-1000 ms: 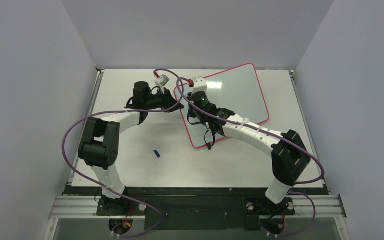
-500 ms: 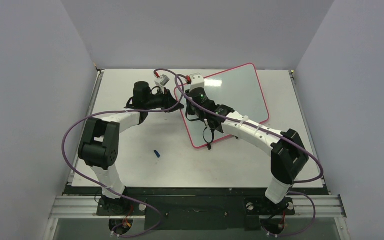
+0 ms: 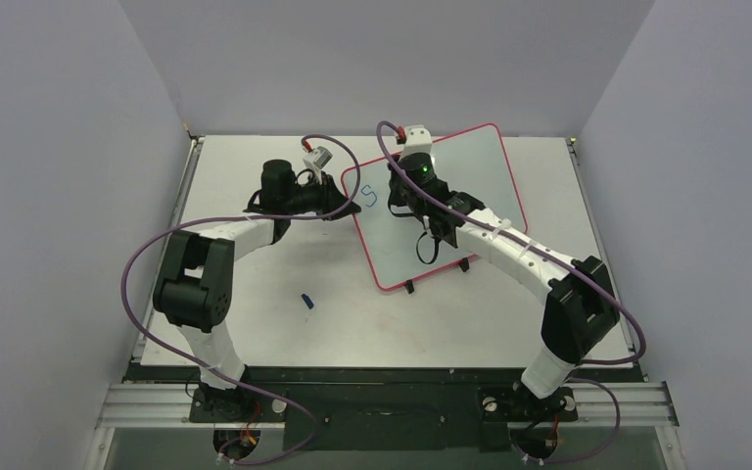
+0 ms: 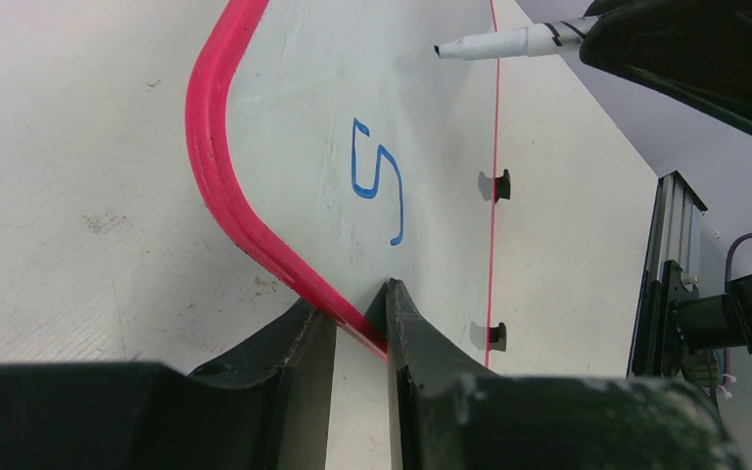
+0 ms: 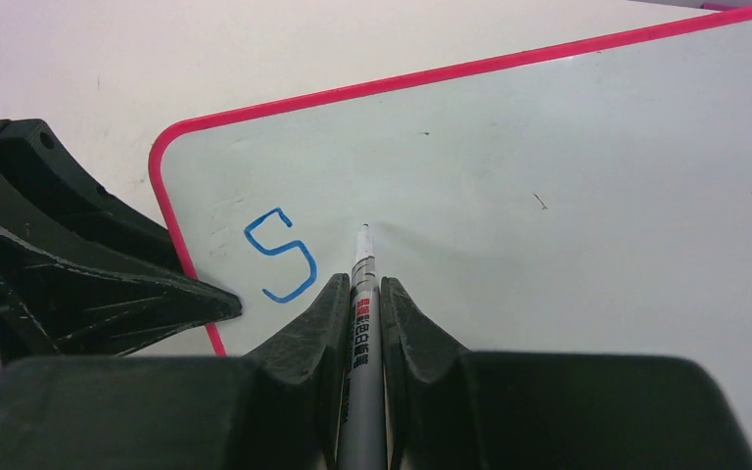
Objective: Write a sentence on the whiteboard
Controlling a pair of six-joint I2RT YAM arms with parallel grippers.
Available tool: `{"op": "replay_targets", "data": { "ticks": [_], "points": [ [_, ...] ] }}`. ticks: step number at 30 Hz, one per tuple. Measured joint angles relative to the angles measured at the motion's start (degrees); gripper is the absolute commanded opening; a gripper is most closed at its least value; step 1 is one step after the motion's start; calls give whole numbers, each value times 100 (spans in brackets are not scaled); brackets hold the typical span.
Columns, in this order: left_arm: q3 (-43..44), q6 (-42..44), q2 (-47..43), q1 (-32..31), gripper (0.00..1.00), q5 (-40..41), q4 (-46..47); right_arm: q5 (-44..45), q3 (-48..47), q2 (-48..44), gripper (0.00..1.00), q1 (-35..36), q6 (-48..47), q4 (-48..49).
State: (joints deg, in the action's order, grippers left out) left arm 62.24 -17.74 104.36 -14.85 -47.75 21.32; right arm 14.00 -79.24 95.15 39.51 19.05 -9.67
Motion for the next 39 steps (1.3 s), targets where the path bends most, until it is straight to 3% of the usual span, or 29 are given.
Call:
{"op": "replay_targets", "data": {
  "ticks": [39],
  "points": [
    [4,39,0,0,0,-2,-13,-330,-334,417,0,-46,153,15]
  ]
}}
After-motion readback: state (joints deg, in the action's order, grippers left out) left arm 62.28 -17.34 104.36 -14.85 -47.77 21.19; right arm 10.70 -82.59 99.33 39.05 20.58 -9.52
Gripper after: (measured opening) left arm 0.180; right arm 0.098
